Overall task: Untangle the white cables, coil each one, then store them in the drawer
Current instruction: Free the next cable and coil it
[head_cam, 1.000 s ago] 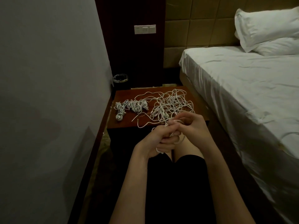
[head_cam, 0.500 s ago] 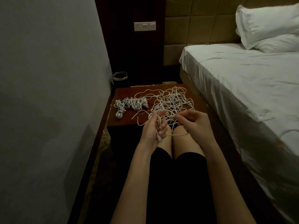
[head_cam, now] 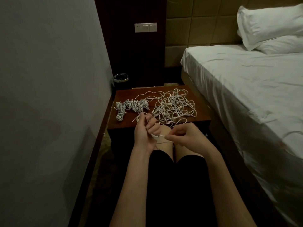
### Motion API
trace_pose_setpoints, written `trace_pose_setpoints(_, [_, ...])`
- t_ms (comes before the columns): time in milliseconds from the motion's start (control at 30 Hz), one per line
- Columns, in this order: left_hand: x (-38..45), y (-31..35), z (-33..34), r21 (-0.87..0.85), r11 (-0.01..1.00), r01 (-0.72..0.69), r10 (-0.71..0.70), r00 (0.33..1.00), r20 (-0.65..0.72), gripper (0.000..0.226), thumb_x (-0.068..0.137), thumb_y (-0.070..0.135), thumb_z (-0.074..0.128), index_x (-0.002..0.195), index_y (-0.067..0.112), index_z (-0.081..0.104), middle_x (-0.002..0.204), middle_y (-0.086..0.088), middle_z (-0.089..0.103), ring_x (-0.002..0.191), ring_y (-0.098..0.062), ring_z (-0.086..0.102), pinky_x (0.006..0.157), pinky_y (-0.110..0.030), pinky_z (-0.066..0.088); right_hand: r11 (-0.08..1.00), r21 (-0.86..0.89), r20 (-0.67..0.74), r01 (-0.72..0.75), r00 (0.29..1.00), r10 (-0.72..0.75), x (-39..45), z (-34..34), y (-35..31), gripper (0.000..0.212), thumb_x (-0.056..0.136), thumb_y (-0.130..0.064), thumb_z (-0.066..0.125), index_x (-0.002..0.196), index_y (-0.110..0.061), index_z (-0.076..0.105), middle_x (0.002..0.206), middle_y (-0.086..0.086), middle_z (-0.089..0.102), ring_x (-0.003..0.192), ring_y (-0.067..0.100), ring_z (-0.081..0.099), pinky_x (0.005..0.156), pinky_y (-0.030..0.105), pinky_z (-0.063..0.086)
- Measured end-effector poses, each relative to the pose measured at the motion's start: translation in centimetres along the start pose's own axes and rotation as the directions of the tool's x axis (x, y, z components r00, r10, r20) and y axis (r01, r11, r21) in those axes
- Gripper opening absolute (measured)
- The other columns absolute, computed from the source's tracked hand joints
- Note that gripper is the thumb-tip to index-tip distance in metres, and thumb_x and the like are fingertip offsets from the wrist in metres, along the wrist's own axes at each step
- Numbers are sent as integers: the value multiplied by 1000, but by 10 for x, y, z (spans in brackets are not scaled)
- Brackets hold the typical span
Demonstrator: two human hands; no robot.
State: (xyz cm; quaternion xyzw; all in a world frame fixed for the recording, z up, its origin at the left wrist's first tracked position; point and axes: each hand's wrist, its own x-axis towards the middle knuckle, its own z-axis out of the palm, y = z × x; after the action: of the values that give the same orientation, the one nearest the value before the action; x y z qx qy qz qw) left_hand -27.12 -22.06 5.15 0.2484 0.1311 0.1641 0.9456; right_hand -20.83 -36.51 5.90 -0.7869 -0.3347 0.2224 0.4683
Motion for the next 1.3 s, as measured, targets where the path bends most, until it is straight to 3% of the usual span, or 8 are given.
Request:
trace_pose_setpoints(167, [-1, 2, -1, 36, 999, 17, -19, 999, 49, 46, 104, 42, 29, 66, 16, 38, 38, 8, 27, 25, -2, 22, 25, -14, 19, 997, -66, 56, 47, 997, -44, -10, -26, 0, 8, 85, -20, 70, 91, -18, 75, 88, 3, 71, 83, 19, 65, 77, 29, 52])
trace_pose_setpoints(333, [-3, -4, 4, 253, 967, 12, -14, 1000, 6, 49, 104, 43, 29, 65, 16, 38, 41, 8, 26, 28, -3, 21, 27, -15, 17, 986, -116, 180, 122, 979, -100, -14, -22, -18, 7, 84, -19, 72, 90, -19, 76, 82, -4, 71, 71, 2, 61, 67, 17, 47])
trace_pose_setpoints(500, [-2, -9, 7, 384, 920, 74, -63, 997, -40, 52, 103, 43, 32, 61, 14, 39, 46, 4, 31, 34, -7, 28, 36, -17, 28, 971, -184, 123, 155, 983, -133, -4, 10, -20, 26, 71, -54, 74, 87, -33, 76, 86, -15, 72, 85, 0, 66, 81, 35, 54])
trace_pose_setpoints(633, [-5, -12, 8, 447, 885, 132, -124, 991, -47, 55, 102, 41, 40, 58, 12, 57, 54, 1, 50, 46, -11, 51, 49, -23, 43, 974, -124, -14, 191, 981, -194, 1, 18, -17, 18, 75, -22, 81, 83, -17, 67, 72, -9, 68, 68, 3, 65, 71, 31, 55])
trace_pose_setpoints(767, [-7, -7, 8, 556, 803, 216, -246, 969, -22, 49, 101, 38, 42, 64, 11, 60, 51, 1, 53, 39, -9, 49, 38, -18, 38, 975, -205, -95, 84, 990, -105, 3, 16, -13, 47, 53, -60, 75, 81, -34, 49, 79, -5, 68, 73, 12, 69, 69, 47, 58])
trace_pose_setpoints(900, [-8, -6, 5, 676, 694, 248, -328, 945, -9, 47, 101, 43, 39, 66, 13, 52, 42, 4, 43, 28, -6, 36, 32, -13, 26, 978, -207, -98, 1, 995, -22, 3, 13, -12, 59, 46, -71, 70, 83, -29, 52, 78, -5, 66, 73, 14, 66, 72, 50, 56])
trace_pose_setpoints(1133, [-8, -5, 3, 530, 796, 293, -382, 922, 65, 46, 85, 47, 49, 50, 18, 44, 37, 6, 30, 23, -2, 21, 25, -10, 14, 989, 77, -58, 126, 991, -122, -5, -2, -15, 20, 78, -19, 78, 86, -12, 61, 83, 10, 72, 82, 30, 69, 82, 47, 54])
trace_pose_setpoints(1300, [-10, -10, 5, 578, 760, 296, -448, 883, 138, 48, 90, 52, 44, 57, 20, 57, 43, 5, 31, 25, -2, 20, 25, -12, 16, 980, -12, -136, 197, 971, -197, -8, -4, -17, 13, 79, -20, 77, 87, -15, 68, 75, 5, 71, 68, 16, 67, 68, 33, 53])
